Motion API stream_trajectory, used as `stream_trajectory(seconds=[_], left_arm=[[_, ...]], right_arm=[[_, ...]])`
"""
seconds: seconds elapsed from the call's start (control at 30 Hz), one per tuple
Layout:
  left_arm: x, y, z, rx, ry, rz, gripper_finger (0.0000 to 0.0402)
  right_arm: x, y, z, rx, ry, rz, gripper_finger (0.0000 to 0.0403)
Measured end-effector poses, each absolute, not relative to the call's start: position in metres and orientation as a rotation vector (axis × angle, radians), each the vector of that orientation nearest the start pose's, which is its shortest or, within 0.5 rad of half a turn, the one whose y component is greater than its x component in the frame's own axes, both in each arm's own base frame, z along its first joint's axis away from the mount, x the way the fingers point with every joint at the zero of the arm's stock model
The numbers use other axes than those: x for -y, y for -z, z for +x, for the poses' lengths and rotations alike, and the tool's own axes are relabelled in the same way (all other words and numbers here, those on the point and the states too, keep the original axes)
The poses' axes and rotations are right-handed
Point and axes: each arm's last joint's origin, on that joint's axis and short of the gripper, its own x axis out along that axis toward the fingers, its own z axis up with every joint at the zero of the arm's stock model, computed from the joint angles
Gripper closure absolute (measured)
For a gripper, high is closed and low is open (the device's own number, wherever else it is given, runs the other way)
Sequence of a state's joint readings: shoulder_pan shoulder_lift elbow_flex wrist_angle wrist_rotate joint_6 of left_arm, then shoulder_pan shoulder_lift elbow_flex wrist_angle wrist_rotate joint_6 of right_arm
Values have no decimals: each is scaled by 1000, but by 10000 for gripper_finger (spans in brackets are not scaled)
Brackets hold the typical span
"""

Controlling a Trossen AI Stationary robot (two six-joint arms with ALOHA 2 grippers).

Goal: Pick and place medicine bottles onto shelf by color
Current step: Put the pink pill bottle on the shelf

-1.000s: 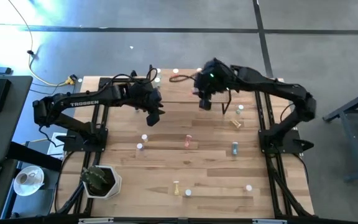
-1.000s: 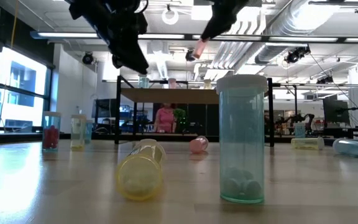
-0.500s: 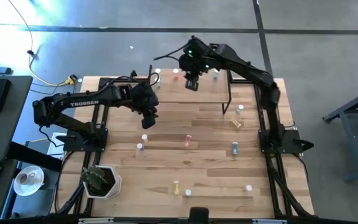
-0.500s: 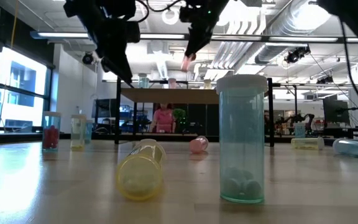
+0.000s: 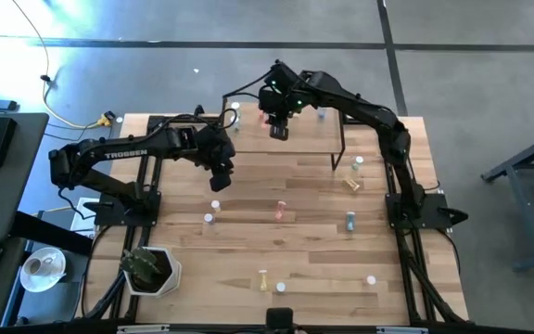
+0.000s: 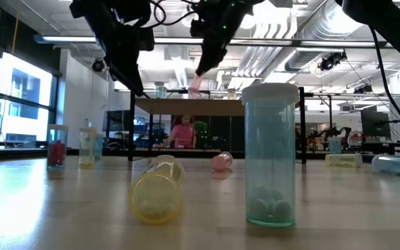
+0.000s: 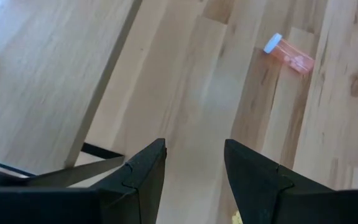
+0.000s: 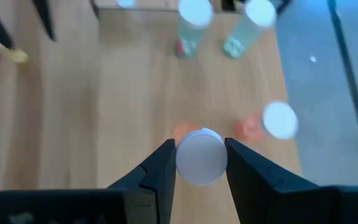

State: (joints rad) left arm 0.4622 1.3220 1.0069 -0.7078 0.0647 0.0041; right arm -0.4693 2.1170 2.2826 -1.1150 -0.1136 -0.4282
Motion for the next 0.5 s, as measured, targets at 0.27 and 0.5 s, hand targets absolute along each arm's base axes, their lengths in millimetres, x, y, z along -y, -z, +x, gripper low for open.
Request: stream_trajectory(seconds=[0.27, 0.5], left_arm=[[-113, -258, 231, -995, -358, -265, 245], [-113, -258, 230, -1000, -358, -267, 245]], right_arm=[[204, -330, 411, -978, 96, -116, 289], [208, -322, 415, -1003, 129, -142, 289]])
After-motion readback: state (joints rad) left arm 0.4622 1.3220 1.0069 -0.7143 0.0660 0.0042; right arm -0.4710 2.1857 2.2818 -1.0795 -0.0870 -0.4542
